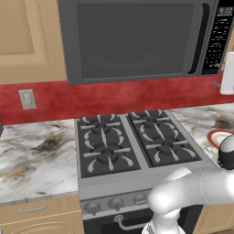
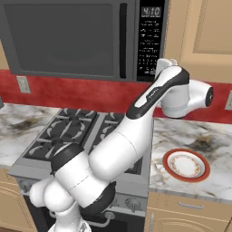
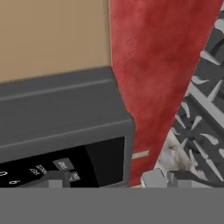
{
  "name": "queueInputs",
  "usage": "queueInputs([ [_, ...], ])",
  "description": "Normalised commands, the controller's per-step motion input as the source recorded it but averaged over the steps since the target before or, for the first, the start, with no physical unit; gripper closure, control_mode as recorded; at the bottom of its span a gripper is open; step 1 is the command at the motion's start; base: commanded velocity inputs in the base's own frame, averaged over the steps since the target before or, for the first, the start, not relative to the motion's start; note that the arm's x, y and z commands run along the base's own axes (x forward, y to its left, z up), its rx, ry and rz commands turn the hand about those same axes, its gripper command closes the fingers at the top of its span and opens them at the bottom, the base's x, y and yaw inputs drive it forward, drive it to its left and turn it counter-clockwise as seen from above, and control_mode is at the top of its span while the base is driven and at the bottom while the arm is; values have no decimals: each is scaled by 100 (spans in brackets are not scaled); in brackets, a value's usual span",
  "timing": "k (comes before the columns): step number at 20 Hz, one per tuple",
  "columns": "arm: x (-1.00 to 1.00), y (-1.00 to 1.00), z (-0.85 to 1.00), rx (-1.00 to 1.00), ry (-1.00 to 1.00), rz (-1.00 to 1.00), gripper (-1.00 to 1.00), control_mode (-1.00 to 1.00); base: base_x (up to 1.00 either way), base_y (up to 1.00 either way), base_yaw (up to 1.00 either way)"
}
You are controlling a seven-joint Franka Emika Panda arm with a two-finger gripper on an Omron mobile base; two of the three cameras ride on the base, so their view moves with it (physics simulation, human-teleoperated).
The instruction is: Pick the kebab skewer from the counter and place it in the microwave. Then turn on the microwave.
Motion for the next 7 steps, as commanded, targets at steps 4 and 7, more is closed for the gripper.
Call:
queueInputs([
  [4, 12, -16, -8, -1, 0, -3, -100, -100, 0, 0, 0],
  [7, 9, -13, -17, 0, 0, -5, -100, -100, 0, 0, 0],
])
